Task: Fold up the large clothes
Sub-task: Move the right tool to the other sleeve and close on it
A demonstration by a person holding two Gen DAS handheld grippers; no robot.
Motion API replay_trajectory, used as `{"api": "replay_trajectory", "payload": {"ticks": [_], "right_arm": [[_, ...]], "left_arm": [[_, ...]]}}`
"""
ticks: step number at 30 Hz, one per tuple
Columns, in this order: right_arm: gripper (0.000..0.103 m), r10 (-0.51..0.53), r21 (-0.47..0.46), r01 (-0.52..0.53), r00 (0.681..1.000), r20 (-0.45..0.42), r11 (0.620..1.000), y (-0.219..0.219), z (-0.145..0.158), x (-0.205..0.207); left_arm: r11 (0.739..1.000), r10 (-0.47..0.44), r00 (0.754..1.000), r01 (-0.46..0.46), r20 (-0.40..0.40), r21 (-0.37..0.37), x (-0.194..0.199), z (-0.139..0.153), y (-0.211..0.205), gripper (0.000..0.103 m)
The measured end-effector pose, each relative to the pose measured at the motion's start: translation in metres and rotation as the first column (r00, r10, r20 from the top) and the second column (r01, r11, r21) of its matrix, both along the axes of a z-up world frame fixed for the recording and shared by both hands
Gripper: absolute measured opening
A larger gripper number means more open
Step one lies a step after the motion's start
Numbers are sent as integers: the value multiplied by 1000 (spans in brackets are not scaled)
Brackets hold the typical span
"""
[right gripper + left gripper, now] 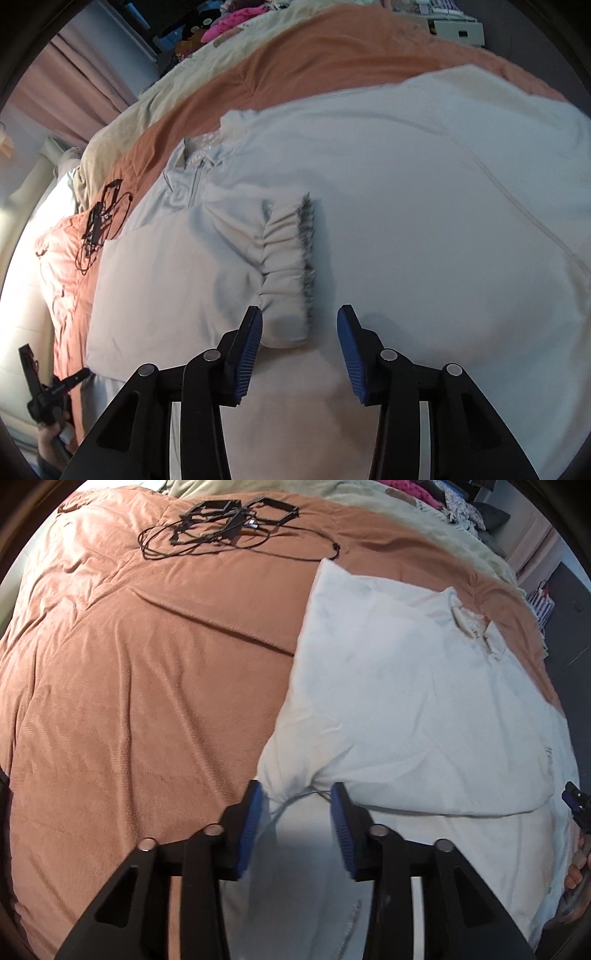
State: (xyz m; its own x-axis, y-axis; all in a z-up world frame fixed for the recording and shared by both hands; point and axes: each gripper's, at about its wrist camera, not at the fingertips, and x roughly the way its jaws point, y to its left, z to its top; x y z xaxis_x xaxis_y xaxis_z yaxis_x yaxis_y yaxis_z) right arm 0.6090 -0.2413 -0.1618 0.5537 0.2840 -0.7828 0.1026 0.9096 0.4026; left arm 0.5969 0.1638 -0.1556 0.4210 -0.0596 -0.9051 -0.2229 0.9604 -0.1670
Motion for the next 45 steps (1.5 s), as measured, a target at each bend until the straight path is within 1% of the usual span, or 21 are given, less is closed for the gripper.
{"api": "replay_trajectory", "payload": {"ticks": [1, 3, 4, 7, 11, 14, 18, 20, 22, 24, 26, 28, 30, 31, 35, 37, 41, 43, 45], "right_arm": [[58, -5, -3, 5, 1000, 15, 1000, -8, 6, -4], [66, -38, -7, 38, 999, 32, 999, -31, 16, -15], [66, -51, -1, 51, 998, 37, 999, -43, 20, -19], [66, -97, -5, 98, 994, 50, 995, -82, 30, -32], [66, -176, -17, 178, 981, 77, 984, -142, 40, -50], [66, -240, 6, 240, 968, 79, 971, -181, 42, -59], [66, -307, 11, 307, 948, 86, 952, -232, 41, -70], [63, -331, 17, 331, 940, 85, 944, -252, 39, -74], [57, -354, 26, 353, 932, 79, 935, -272, 34, -76], [55, -376, 27, 375, 924, 73, 927, -290, 29, -76], [51, -394, 24, 394, 916, 70, 919, -307, 24, -75], [48, -409, 21, 409, 910, 68, 912, -320, 19, -75], [47, -427, 21, 426, 902, 64, 904, -334, 15, -74], [46, -437, 19, 436, 897, 62, 900, -341, 12, -72], [45, -474, 22, 474, 879, 54, 880, -370, 1, -68], [44, -492, 16, 492, 869, 48, 871, -381, -4, -66], [42, -531, 14, 531, 847, 29, 848, -402, -18, -61], [41, -545, 14, 545, 838, 22, 838, -410, -24, -58], [41, -557, 13, 557, 830, 15, 830, -416, -31, -54]], "left_arm": [[1000, -1, 1000, 1, 15, 4, -2, 6, -4, 69], [1000, -2, 999, 1, 54, 12, -4, 19, -13, 82], [1000, -4, 997, 3, 73, 9, -5, 26, -19, 82], [1000, -19, 996, 20, 87, -6, -3, 37, -36, 82], [998, -61, 993, 60, 100, 9, 3, 50, -68, 82], [997, -72, 990, 72, 118, 9, 4, 57, -88, 82], [994, -109, 986, 108, 127, 12, 12, 61, -119, 82], [991, -134, 982, 133, 133, 15, 17, 61, -139, 82], [988, -156, 979, 155, 132, 11, 22, 60, -157, 82], [984, -178, 976, 178, 129, 11, 27, 58, -174, 82], [979, -203, 971, 204, 127, 12, 32, 55, -194, 81], [974, -227, 965, 227, 129, 9, 37, 53, -213, 78], [968, -248, 960, 249, 131, 4, 42, 51, -231, 76], [965, -260, 957, 262, 131, 3, 45, 49, -240, 72], [950, -312, 941, 313, 129, 8, 56, 40, -276, 64], [941, -336, 933, 338, 125, 4, 63, 35, -293, 58], [925, -377, 917, 381, 128, -2, 73, 25, -320, 54], [918, -392, 911, 397, 130, -8, 77, 22, -332, 49], [908, -414, 901, 420, 128, -20, 82, 19, -345, 48]]}}
